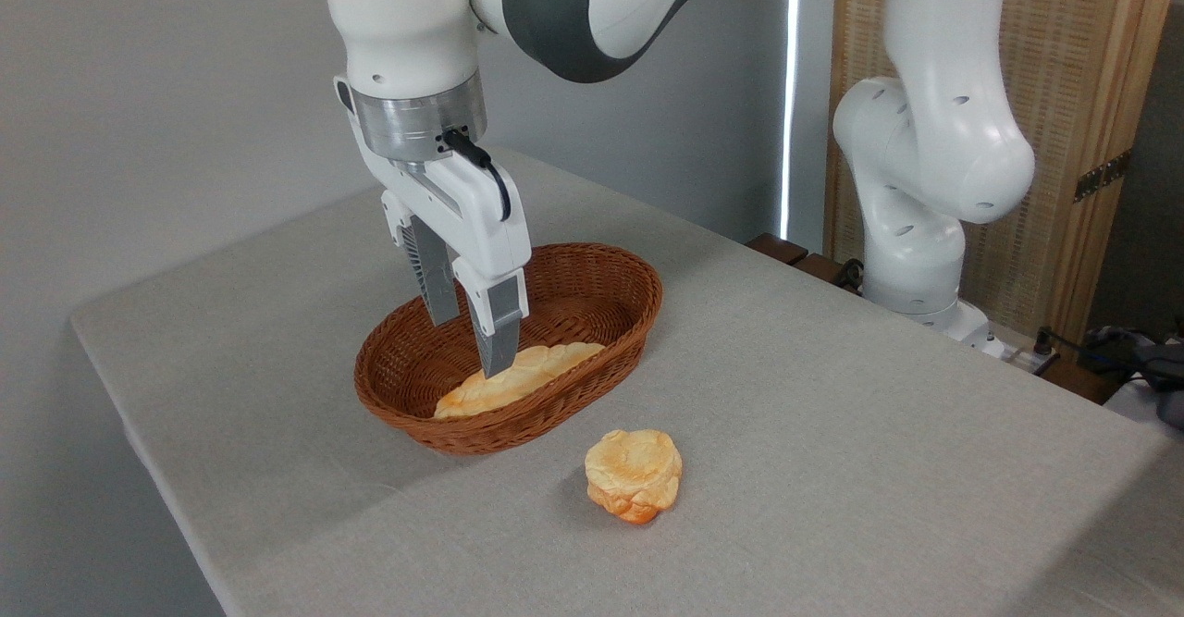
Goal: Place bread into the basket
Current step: 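Move the gripper from the basket down over the golden bread roll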
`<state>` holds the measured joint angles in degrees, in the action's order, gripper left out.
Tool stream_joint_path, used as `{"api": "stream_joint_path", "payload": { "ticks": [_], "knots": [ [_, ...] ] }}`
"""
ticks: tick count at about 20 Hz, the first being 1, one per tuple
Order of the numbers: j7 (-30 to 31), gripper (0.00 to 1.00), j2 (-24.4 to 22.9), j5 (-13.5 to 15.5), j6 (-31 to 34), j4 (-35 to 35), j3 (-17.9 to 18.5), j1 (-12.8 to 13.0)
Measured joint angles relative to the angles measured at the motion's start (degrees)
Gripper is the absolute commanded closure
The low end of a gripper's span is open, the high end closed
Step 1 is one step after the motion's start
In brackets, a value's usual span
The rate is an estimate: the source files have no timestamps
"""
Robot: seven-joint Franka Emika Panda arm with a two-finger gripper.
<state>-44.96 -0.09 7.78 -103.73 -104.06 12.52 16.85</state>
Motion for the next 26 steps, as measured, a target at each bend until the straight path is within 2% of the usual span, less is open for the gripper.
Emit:
{"api": "stream_joint_path", "payload": {
  "ticks": [1,3,5,16,18,23,26],
  "knots": [
    [0.00,0.00,0.00,0.00,0.00,0.00,0.00,0.00],
    [-0.03,0.00,-0.15,-2.45,-0.08,1.68,0.00,0.01],
    [-0.03,0.00,-0.62,-3.60,0.19,3.60,0.00,0.00],
    [-0.03,0.00,-0.14,-3.89,1.43,3.93,0.08,-0.03],
    [-0.04,0.00,-0.16,-4.14,1.73,3.76,1.15,-0.03],
    [-6.89,0.00,-2.59,-6.79,1.91,-0.47,5.66,-0.16],
    [-9.25,0.00,-4.64,-11.23,0.69,-5.40,6.67,-0.24]
  ]
}}
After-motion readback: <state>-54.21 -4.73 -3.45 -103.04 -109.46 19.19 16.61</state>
